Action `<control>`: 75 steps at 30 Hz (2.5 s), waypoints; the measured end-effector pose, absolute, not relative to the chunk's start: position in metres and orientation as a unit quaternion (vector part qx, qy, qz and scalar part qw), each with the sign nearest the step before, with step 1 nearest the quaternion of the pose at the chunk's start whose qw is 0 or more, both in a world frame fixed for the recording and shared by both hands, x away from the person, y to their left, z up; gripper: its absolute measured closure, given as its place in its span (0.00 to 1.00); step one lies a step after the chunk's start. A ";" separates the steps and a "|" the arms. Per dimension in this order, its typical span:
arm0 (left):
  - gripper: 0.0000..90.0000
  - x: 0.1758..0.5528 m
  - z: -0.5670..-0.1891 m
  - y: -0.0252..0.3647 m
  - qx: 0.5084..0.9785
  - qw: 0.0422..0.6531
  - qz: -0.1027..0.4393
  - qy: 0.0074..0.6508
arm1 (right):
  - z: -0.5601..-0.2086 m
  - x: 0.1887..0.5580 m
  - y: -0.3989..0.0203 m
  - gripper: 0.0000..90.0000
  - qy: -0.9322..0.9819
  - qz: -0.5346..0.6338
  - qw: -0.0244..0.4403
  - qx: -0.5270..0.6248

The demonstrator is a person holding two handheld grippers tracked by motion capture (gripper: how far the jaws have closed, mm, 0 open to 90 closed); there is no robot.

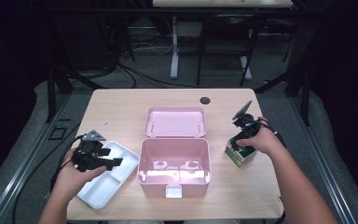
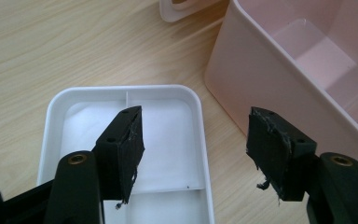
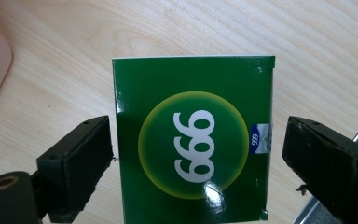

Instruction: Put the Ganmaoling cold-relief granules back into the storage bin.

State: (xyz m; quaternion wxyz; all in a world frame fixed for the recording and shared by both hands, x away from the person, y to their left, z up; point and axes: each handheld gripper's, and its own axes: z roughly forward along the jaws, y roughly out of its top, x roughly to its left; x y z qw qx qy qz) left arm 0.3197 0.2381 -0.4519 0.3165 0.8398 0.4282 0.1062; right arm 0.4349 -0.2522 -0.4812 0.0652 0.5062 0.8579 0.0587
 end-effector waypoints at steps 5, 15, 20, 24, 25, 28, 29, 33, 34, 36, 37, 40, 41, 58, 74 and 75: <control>0.41 0.320 -0.452 0.238 0.839 0.317 0.106 0.429 | -0.485 0.437 -0.253 0.09 0.857 0.057 0.060 0.509; 0.41 0.320 -0.450 0.241 0.837 0.320 0.109 0.431 | -0.489 0.437 -0.254 0.16 0.856 0.058 0.050 0.511; 0.41 0.320 -0.450 0.241 0.836 0.320 0.107 0.432 | -0.488 0.434 -0.253 0.16 0.861 0.052 0.039 0.505; 0.41 0.319 -0.450 0.241 0.836 0.321 0.107 0.432 | -0.487 0.429 -0.251 0.16 0.866 0.040 0.025 0.498; 0.41 0.319 -0.450 0.241 0.837 0.321 0.107 0.431 | -0.488 0.428 -0.251 0.16 0.866 0.038 0.026 0.497; 0.41 0.319 -0.450 0.241 0.836 0.321 0.108 0.432 | -0.488 0.426 -0.250 0.16 0.870 0.035 0.031 0.491; 0.41 0.319 -0.450 0.241 0.836 0.321 0.107 0.431 | -0.488 0.426 -0.250 0.16 0.869 0.041 0.027 0.492; 0.41 0.320 -0.451 0.240 0.836 0.321 0.106 0.432 | -0.487 0.426 -0.251 0.15 0.871 0.040 0.026 0.489; 0.41 0.320 -0.451 0.240 0.836 0.320 0.105 0.433 | -0.487 0.425 -0.251 0.15 0.872 0.038 0.027 0.488; 0.41 0.320 -0.451 0.240 0.836 0.321 0.106 0.433 | -0.488 0.425 -0.251 0.14 0.875 0.035 0.029 0.483; 0.41 0.320 -0.451 0.240 0.836 0.320 0.105 0.433 | -0.489 0.424 -0.251 0.14 0.876 0.033 0.029 0.480; 0.41 0.319 -0.451 0.240 0.836 0.321 0.105 0.432 | -0.489 0.424 -0.251 0.14 0.878 0.031 0.027 0.477; 0.41 0.320 -0.451 0.240 0.836 0.321 0.106 0.432 | -0.489 0.424 -0.251 0.14 0.878 0.030 0.027 0.477; 0.41 0.320 -0.451 0.240 0.836 0.321 0.106 0.431 | -0.489 0.423 -0.251 0.17 0.881 0.029 0.027 0.472; 0.41 0.320 -0.451 0.241 0.836 0.322 0.106 0.433 | -0.476 0.421 -0.243 0.17 0.888 0.027 0.030 0.458; 0.41 0.320 -0.451 0.241 0.836 0.321 0.105 0.432 | -0.474 0.420 -0.241 0.17 0.889 0.028 0.030 0.456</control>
